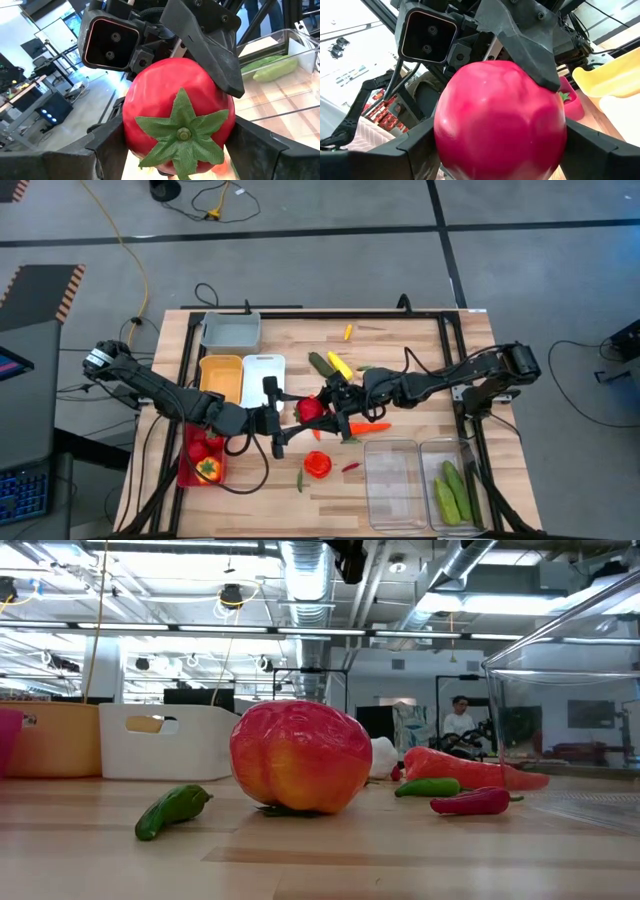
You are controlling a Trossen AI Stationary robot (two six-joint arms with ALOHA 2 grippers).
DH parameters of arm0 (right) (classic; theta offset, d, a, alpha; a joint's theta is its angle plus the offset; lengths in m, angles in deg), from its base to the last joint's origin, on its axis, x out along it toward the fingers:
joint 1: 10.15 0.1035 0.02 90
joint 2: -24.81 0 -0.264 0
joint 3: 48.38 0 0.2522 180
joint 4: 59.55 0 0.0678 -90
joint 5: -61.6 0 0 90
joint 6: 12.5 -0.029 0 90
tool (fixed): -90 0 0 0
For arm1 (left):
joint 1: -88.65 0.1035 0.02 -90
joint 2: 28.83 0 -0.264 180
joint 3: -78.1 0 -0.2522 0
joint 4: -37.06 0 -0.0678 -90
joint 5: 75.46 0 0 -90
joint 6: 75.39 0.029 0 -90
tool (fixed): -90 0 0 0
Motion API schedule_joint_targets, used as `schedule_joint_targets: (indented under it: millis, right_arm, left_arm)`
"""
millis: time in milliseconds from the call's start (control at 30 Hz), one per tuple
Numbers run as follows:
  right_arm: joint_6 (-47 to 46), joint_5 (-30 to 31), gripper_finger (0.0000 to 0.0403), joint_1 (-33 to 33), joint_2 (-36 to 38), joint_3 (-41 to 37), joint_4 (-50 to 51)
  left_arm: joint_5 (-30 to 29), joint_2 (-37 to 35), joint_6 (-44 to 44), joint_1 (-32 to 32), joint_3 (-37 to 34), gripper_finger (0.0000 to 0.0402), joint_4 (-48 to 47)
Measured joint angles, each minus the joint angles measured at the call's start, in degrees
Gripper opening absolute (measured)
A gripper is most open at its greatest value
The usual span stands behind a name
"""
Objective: Sort produce into baskets
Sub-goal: Put the red tomato into the red bin
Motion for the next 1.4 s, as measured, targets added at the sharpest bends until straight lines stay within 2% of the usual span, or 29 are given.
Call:
schedule_joint_targets:
  millis: [133,300,400,500,633,800,933,1133,1400]
  right_arm:
    - [0.01,-0.04,0.0361,0.00,-0.01,0.00,0.38]
    - [0.07,-0.09,0.0395,0.00,-0.02,0.00,1.41]
    - [0.07,-0.14,0.0392,-0.09,-0.02,-0.03,3.11]
    - [0.18,-0.37,0.0381,-0.52,0.16,-0.04,4.61]
    - [1.31,-3.89,0.0378,-1.82,0.16,-0.04,5.78]
    - [1.64,-4.63,0.0378,-3.14,0.29,-0.04,9.72]
    - [1.66,-4.61,0.0377,-4.11,0.29,-0.04,11.20]
    - [1.66,-4.59,0.0377,-4.79,0.29,-0.04,11.59]
    - [1.64,-4.59,0.0377,-4.76,0.29,-0.04,11.58]
  left_arm:
    - [-0.37,0.00,0.17,0.00,0.00,0.0272,0.09]
    - [-0.63,0.00,-0.77,0.00,0.00,0.0272,-0.74]
    - [-1.53,0.00,-2.95,-0.03,0.00,0.0272,-3.38]
    - [-3.12,-0.47,-5.97,-0.43,0.02,0.0272,-6.97]
    - [-3.96,-2.50,-10.91,-1.50,0.04,0.0272,-13.33]
    - [-3.86,-6.74,-21.56,-3.75,0.02,0.0272,-25.79]
    - [0.90,-10.00,-35.23,-5.45,0.02,0.0272,-38.95]
    - [12.14,-12.56,-57.00,-7.88,0.02,0.0272,-59.27]
    - [26.31,-12.57,-74.73,-10.53,0.02,0.0272,-81.29]
